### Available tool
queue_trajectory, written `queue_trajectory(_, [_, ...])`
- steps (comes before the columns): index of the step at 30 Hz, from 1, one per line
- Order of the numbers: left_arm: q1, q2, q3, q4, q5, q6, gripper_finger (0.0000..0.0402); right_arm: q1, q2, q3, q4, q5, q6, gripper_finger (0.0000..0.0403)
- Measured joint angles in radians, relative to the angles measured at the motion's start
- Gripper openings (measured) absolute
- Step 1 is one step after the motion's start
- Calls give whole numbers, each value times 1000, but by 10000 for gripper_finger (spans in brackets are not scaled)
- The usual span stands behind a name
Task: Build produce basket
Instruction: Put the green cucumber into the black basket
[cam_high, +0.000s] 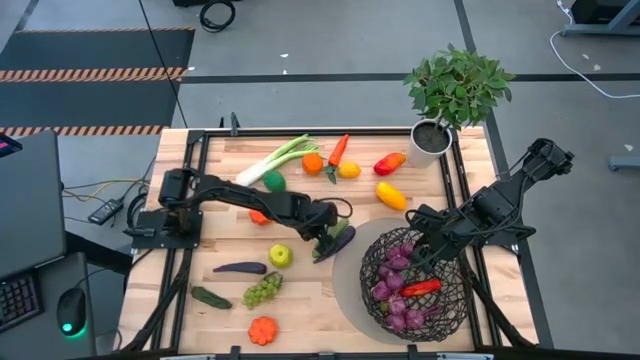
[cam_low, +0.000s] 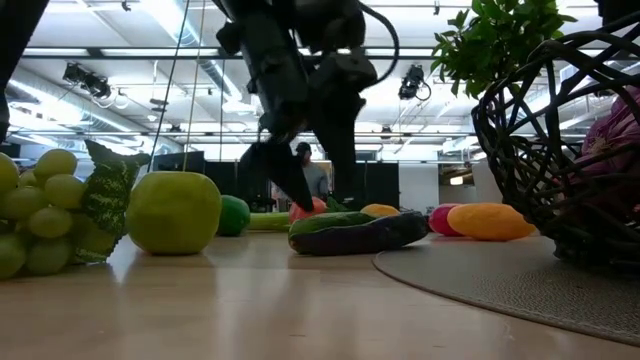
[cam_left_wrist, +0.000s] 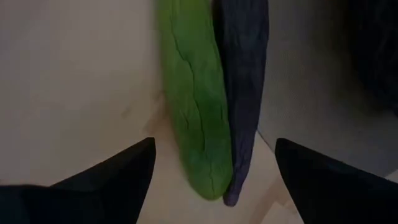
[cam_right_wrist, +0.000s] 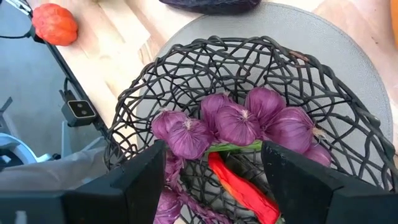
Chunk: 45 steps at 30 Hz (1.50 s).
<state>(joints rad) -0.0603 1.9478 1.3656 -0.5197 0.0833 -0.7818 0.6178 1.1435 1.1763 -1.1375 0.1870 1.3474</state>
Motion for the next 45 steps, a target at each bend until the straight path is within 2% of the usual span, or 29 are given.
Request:
queue_trajectory(11, [-12, 79, -1, 32, -2, -19, 338, 1, 0, 0, -1, -53, 31, 268])
queue_trajectory(19, [-10, 81, -1, 63, -37, -9, 331, 1, 0, 0, -1, -63, 60, 268])
queue_trajectory(23, [-9, 81, -1, 57, -42, 17, 292, 1, 0, 0, -1, -62, 75, 268])
queue_trajectory(31, [-8, 81, 1, 43, -62, 42, 143, 1, 0, 0, -1, -59, 92, 268])
queue_trajectory(33, [-3, 81, 2, 39, -61, 45, 119, 1, 0, 0, -1, -55, 94, 268])
queue_trajectory(37, [12, 81, 2, 33, -48, 61, 116, 1, 0, 0, -1, -54, 94, 268])
queue_trajectory(45, [39, 48, 0, -10, 49, 60, 124, 1, 0, 0, -6, -51, 90, 268])
